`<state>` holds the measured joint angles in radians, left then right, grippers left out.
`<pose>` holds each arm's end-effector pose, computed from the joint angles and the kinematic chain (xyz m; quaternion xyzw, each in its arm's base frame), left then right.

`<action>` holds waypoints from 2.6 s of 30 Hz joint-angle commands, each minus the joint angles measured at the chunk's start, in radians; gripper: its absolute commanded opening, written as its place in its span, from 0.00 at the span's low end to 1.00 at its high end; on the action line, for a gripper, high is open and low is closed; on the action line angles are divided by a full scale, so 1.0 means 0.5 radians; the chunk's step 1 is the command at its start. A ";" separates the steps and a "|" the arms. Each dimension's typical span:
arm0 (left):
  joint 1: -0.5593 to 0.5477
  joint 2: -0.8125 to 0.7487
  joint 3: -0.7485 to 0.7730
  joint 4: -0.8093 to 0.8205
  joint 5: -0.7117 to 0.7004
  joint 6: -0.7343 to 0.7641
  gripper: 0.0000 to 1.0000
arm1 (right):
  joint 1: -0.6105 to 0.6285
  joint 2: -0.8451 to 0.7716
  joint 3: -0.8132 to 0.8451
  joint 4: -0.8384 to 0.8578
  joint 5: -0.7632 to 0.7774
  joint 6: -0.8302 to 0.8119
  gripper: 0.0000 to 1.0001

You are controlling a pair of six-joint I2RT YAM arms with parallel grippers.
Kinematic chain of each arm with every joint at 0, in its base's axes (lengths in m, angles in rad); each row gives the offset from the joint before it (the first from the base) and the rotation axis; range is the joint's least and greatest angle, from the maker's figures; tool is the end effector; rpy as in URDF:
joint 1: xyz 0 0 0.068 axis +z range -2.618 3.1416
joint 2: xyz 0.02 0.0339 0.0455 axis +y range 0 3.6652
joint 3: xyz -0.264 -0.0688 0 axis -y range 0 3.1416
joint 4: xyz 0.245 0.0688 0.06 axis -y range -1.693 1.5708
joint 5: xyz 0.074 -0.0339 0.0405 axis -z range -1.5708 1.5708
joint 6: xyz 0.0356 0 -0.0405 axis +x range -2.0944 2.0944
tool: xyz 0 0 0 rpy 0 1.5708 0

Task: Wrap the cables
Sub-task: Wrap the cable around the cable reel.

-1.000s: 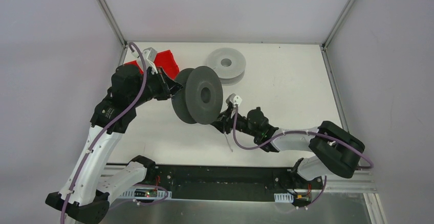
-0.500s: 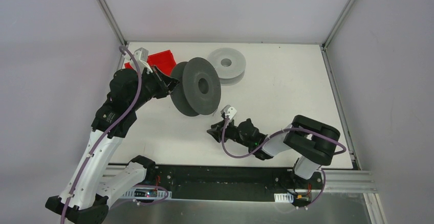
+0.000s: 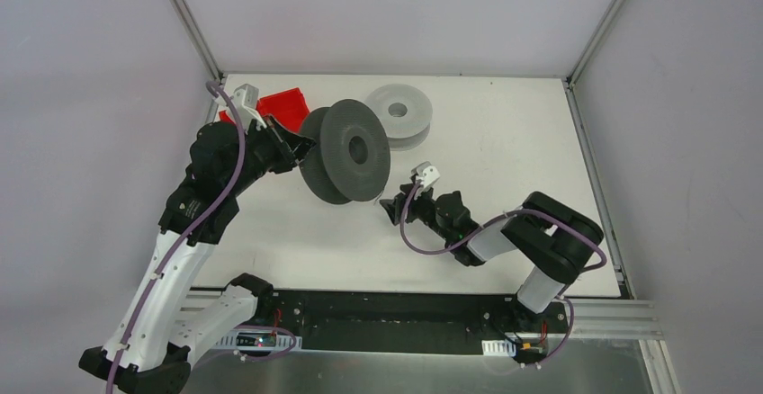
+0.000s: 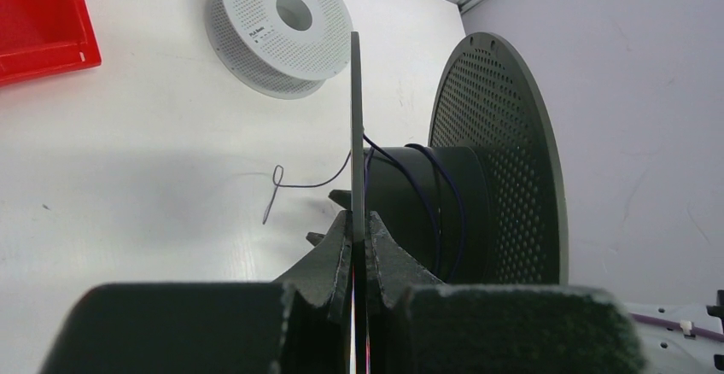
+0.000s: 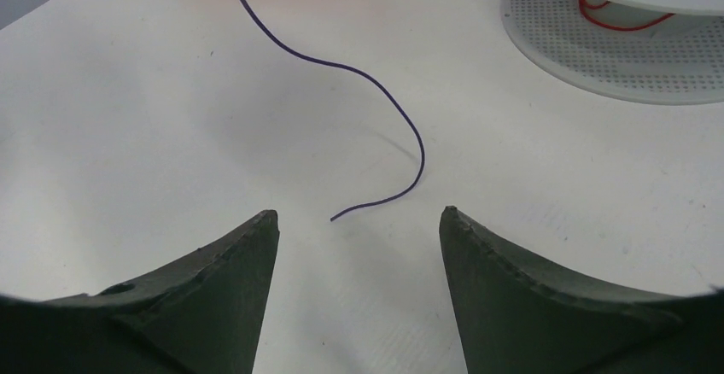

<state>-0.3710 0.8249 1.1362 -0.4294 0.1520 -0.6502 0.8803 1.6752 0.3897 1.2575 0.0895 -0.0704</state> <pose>0.1510 -0.0645 0.4267 -0.0538 0.7452 -0.3732 0.5500 0.1830 0.2165 0.1548 -0.3000 0.6511 0.2449 0.6527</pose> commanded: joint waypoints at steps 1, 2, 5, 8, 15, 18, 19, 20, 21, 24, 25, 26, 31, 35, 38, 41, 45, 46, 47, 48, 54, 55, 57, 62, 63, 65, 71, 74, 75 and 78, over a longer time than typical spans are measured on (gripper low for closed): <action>0.018 -0.062 0.138 0.224 0.082 -0.123 0.00 | -0.095 0.070 0.133 0.175 -0.326 -0.107 0.73; 0.014 -0.063 0.150 0.224 0.088 -0.131 0.00 | -0.131 0.090 0.158 0.176 -0.438 -0.101 0.74; 0.014 -0.067 0.176 0.223 0.110 -0.157 0.00 | -0.198 0.164 0.242 0.176 -0.607 -0.078 0.74; 0.016 -0.076 0.184 0.224 0.128 -0.185 0.00 | -0.231 0.252 0.338 0.176 -0.632 -0.068 0.74; 0.015 -0.090 0.196 0.224 0.134 -0.206 0.00 | -0.257 0.398 0.550 0.117 -0.607 0.020 0.75; 0.016 -0.097 0.208 0.224 0.124 -0.220 0.00 | -0.266 0.436 0.598 0.124 -0.569 0.086 0.74; 0.016 -0.101 0.211 0.224 0.122 -0.223 0.00 | -0.267 0.449 0.613 0.134 -0.581 0.119 0.74; 0.015 -0.105 0.215 0.224 0.116 -0.226 0.00 | -0.267 0.467 0.630 0.152 -0.605 0.132 0.74; 0.013 -0.106 0.216 0.224 0.108 -0.227 0.00 | -0.269 0.485 0.645 0.160 -0.643 0.194 0.74; 0.015 -0.110 0.230 0.223 0.113 -0.239 0.00 | -0.269 0.546 0.682 0.244 -0.677 0.303 0.73; 0.016 -0.111 0.233 0.224 0.111 -0.240 0.00 | -0.267 0.569 0.686 0.292 -0.676 0.328 0.73; 0.015 -0.114 0.239 0.224 0.108 -0.242 0.00 | -0.267 0.588 0.687 0.330 -0.688 0.349 0.69; 0.015 -0.145 0.234 0.228 -0.021 -0.196 0.00 | -0.269 0.596 0.596 0.446 -0.740 0.523 0.14; 0.015 -0.102 0.241 0.281 -0.100 -0.121 0.00 | -0.194 0.442 0.380 0.507 -0.683 0.647 0.00; 0.014 -0.034 0.230 0.298 -0.166 0.023 0.00 | 0.026 0.145 0.242 0.247 -0.511 0.444 0.00; 0.013 0.044 0.189 0.295 -0.225 0.232 0.00 | 0.224 -0.257 0.323 -0.529 -0.346 0.136 0.00; -0.051 0.129 0.123 0.290 -0.357 0.487 0.00 | 0.382 -0.664 0.706 -1.598 -0.207 -0.123 0.00; -0.080 0.148 0.106 0.285 -0.420 0.561 0.00 | 0.419 -0.736 0.784 -1.760 -0.193 -0.161 0.00; -0.109 0.162 0.091 0.281 -0.472 0.628 0.00 | 0.447 -0.793 0.859 -1.894 -0.191 -0.191 0.00; -0.131 0.189 0.077 0.273 -0.509 0.714 0.00 | 0.467 -0.833 0.936 -2.020 -0.190 -0.228 0.00; -0.260 0.282 -0.029 0.187 -0.361 1.099 0.00 | 0.481 -0.826 1.487 -2.650 -0.014 -0.479 0.00; -0.273 0.294 -0.031 0.140 -0.318 1.149 0.00 | 0.476 -0.812 1.555 -2.721 -0.001 -0.537 0.00; -0.285 0.317 -0.034 0.029 -0.235 1.198 0.00 | 0.443 -0.778 1.665 -2.822 -0.010 -0.613 0.00; -0.286 0.308 -0.059 -0.087 0.064 1.352 0.00 | 0.225 -0.684 1.832 -2.955 -0.147 -0.638 0.00; -0.286 0.313 -0.055 -0.119 0.111 1.387 0.00 | 0.180 -0.666 1.847 -2.965 -0.193 -0.633 0.00; -0.287 0.328 -0.038 -0.186 0.226 1.449 0.00 | 0.095 -0.613 1.862 -2.995 -0.304 -0.654 0.01; -0.286 0.409 0.047 -0.397 0.478 1.484 0.00 | -0.047 -0.542 1.850 -3.063 -0.501 -0.687 0.01; -0.285 0.409 0.069 -0.436 0.564 1.477 0.00 | -0.093 -0.531 1.814 -3.082 -0.609 -0.688 0.02; -0.283 0.403 0.077 -0.442 0.581 1.466 0.00 | -0.106 -0.539 1.793 -3.081 -0.651 -0.689 0.03; -0.241 0.380 0.108 -0.473 0.635 1.441 0.00 | -0.168 -0.578 1.708 -3.059 -0.769 -0.661 0.09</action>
<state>-0.5098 1.0431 1.1221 -0.6365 0.3660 0.0666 0.8421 1.4239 1.2713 -0.2955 -0.2024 -0.3973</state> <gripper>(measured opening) 0.008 0.058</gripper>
